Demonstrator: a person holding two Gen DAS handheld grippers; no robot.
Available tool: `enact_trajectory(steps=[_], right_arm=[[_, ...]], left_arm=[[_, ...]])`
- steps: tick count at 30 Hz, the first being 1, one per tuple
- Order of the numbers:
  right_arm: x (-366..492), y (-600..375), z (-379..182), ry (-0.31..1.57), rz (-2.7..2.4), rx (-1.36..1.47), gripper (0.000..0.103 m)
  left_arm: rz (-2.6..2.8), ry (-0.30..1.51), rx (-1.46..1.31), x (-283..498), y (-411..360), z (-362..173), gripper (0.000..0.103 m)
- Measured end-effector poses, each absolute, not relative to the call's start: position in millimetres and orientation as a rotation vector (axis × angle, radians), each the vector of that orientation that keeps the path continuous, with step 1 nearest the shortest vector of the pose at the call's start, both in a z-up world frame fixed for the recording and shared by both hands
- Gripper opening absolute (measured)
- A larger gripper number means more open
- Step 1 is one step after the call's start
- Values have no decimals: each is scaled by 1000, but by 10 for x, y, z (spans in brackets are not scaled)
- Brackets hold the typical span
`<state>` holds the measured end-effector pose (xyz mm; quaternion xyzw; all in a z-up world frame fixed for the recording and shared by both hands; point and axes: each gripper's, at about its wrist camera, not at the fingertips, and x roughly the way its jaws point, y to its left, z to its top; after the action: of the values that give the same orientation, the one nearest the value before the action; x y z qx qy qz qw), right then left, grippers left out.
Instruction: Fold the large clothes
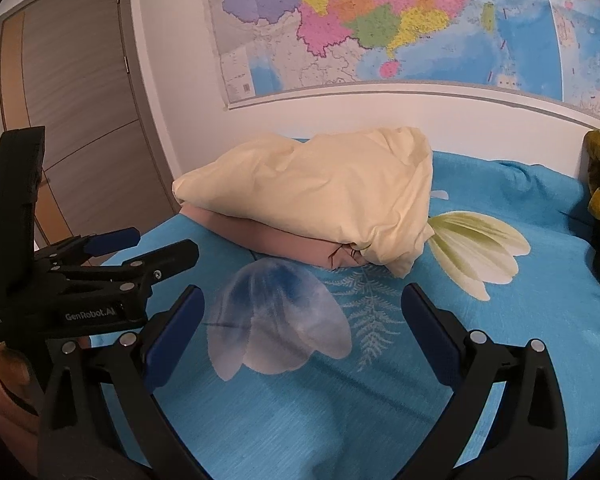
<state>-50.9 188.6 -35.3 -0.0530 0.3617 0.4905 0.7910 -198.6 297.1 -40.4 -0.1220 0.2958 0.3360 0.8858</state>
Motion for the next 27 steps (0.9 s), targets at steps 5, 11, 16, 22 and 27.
enact_trajectory(steps=[5, 11, 16, 22, 27], right_arm=[[-550, 1880, -339, 779, 1058, -119, 97], [-588, 1860, -334, 775, 1053, -116, 97], [-614, 1844, -341, 777, 1055, -112, 97], [-622, 1840, -342, 776, 1053, -112, 97], [-635, 1830, -344, 780, 1048, -110, 97]], left_arm=[[706, 615, -250, -2027, 2948, -412, 96], [719, 616, -244, -2070, 2928, -420, 96], [734, 610, -242, -2108, 2926, -411, 96], [731, 618, -245, -2099, 2956, -416, 96], [731, 619, -244, -2095, 2965, -414, 96]])
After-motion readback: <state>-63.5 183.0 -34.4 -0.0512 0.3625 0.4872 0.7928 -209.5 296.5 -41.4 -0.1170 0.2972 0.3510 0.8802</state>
